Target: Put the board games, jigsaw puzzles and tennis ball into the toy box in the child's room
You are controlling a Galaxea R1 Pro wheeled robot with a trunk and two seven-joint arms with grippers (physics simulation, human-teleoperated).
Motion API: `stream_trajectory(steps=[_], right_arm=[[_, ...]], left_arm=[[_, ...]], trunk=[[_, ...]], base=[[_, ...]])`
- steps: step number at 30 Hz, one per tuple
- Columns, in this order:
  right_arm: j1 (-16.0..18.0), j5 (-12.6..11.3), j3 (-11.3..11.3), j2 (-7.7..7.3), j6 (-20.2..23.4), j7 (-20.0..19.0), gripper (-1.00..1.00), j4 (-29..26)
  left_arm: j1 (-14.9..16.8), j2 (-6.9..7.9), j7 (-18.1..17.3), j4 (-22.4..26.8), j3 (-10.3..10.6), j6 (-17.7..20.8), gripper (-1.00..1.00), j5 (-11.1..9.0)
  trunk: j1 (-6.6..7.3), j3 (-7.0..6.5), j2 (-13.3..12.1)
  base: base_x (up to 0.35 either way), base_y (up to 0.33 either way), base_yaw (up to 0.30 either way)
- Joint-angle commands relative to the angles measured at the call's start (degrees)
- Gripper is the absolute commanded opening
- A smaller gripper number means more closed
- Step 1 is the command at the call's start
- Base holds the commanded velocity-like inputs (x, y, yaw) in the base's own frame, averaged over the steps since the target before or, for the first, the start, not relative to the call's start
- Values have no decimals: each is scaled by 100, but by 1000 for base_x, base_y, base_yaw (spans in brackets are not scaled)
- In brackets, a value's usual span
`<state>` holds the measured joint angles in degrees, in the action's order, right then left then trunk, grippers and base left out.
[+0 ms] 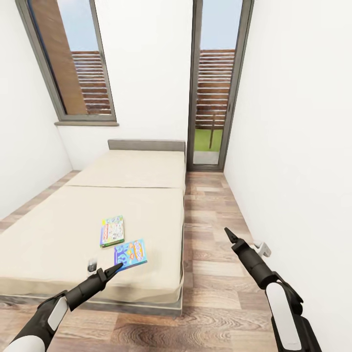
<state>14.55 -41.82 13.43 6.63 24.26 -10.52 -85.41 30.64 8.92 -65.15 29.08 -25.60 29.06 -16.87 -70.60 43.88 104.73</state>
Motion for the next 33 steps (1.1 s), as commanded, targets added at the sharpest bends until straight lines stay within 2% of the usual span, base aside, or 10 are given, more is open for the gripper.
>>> stream_trajectory(steps=[1, 33], right_arm=[[4, -28, 19, 6, 44, -20, 100, 1], [4, -28, 21, 9, 41, -22, 100, 45]], left_arm=[[3, 2, -12, -1, -6, 48, -100, -9], [3, 19, -24, 10, -12, 55, -100, -9]], trunk=[[23, -13, -39], [726, -588, -1323]], base=[[0, 0, 0], [0, 0, 0]])
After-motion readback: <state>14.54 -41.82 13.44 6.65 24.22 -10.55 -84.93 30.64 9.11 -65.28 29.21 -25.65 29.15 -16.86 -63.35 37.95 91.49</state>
